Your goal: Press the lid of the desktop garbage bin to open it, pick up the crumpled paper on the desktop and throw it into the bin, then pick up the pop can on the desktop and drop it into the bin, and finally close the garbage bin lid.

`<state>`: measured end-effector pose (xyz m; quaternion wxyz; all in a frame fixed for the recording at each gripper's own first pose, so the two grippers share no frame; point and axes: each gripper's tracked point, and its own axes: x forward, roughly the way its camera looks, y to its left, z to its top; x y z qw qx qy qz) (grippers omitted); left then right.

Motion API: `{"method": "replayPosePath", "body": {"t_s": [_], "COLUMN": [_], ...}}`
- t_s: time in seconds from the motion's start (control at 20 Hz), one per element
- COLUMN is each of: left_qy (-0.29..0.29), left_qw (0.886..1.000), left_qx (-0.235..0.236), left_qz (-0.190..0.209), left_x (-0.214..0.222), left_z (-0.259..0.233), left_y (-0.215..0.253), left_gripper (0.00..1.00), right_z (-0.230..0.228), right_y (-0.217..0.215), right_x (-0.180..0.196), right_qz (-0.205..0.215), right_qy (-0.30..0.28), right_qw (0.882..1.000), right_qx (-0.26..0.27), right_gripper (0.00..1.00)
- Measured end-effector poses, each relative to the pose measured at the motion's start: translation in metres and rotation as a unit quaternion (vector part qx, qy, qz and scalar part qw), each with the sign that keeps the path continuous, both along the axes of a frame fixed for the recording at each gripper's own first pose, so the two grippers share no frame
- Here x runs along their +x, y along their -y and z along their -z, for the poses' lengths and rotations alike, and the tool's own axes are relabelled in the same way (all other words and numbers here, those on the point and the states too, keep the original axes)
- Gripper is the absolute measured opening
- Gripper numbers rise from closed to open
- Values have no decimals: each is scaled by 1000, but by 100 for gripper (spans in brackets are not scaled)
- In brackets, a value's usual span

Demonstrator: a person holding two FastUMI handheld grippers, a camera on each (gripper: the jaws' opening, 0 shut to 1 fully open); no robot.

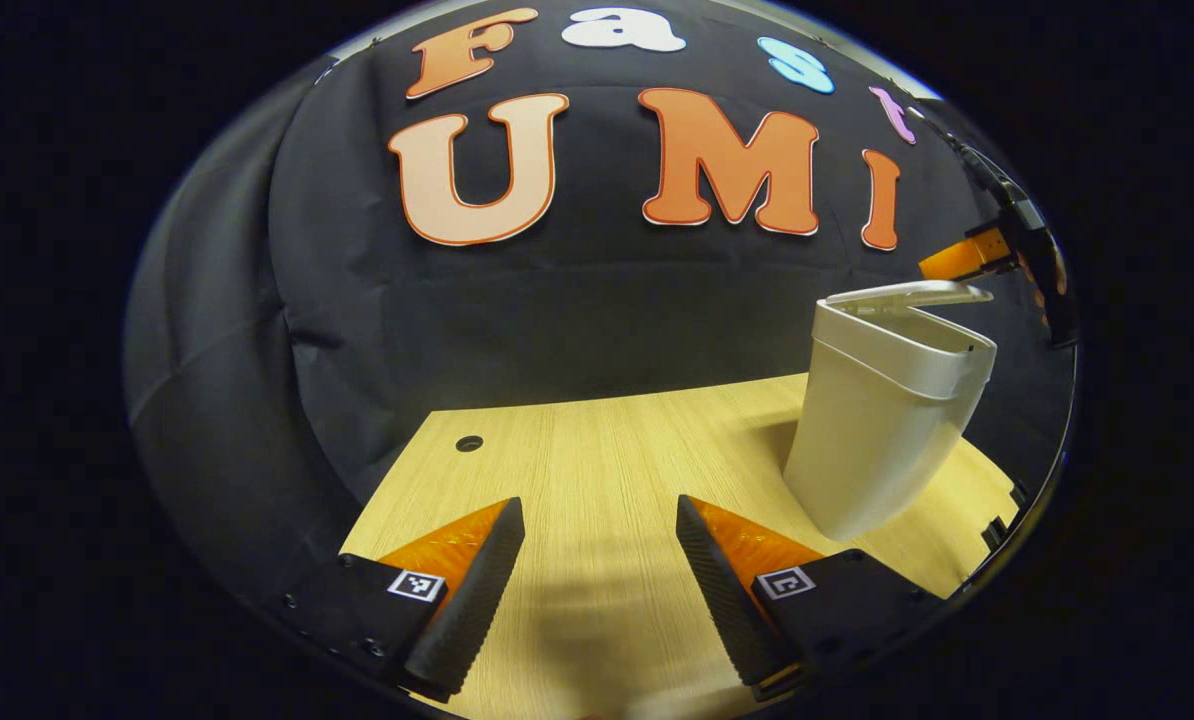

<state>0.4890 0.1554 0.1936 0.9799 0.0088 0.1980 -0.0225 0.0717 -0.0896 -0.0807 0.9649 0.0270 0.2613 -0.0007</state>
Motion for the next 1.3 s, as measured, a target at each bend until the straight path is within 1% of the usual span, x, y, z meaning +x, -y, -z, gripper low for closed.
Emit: {"method": "replayPosePath", "body": {"t_s": [0.05, 0.15, 0.2, 0.25, 0.3, 0.35, 0.4, 0.45, 0.6, 0.65, 0.7, 0.95, 1.0, 1.05, 1.1, 1.2, 1.3], "left_qy": [-2, -5, -8, -11, -12, -13, -13, -13, -12, -11, -13, -15, -14, -13, -12, -10, -8], "left_qw": [1000, 1000, 1000, 1000, 1000, 1000, 1000, 1000, 999, 999, 999, 999, 999, 999, 999, 998, 998], "left_qx": [1, 3, 4, 4, 4, 5, 6, 6, 7, 6, 6, 5, 6, 7, 7, 8, 9], "left_qz": [4, 10, 10, 12, 15, 18, 21, 25, 33, 36, 38, 45, 47, 49, 52, 57, 63], "left_x": [0, -2, -3, -3, -3, -3, -3, -1, -2, -1, -1, -1, -1, 1, 1, 3, 3], "left_z": [1, 3, 5, 7, 7, 7, 7, 7, 8, 7, 9, 10, 9, 8, 8, 6, 4], "left_y": [0, 2, 2, 3, 5, 8, 9, 11, 18, 19, 21, 25, 26, 27, 29, 33, 36], "left_gripper": [97, 97, 99, 99, 97, 97, 97, 97, 97, 95, 98, 98, 98, 95, 98, 98, 98], "right_z": [5, 15, 20, 25, 28, 26, 28, 25, 27, 28, 27, 28, 29, 29, 29, 30, 28], "right_y": [1, 1, 0, -3, -3, -6, -7, -9, -9, -8, -8, -11, -12, -13, -14, -15, -17], "right_x": [-6, -15, -20, -24, -29, -29, -32, -35, -36, -36, -36, -37, -39, -37, -37, -38, -41], "right_qz": [4, 10, 11, 13, 11, 11, 8, 11, 21, 26, 32, 44, 44, 44, 44, 44, 40], "right_qy": [-7, -18, -25, -31, -38, -29, -36, -33, -33, -29, -25, -18, -19, -16, -14, -8, -2], "right_qw": [1000, 1000, 1000, 999, 999, 999, 999, 999, 999, 999, 999, 999, 999, 999, 999, 999, 999], "right_qx": [0, 6, 14, 17, 14, 14, 14, 14, 19, 18, 19, 17, 17, 16, 17, 15, 19], "right_gripper": [80, 80, 80, 80, 80, 80, 80, 79, 80, 80, 77, 75, 71, 69, 66, 63, 63]}}
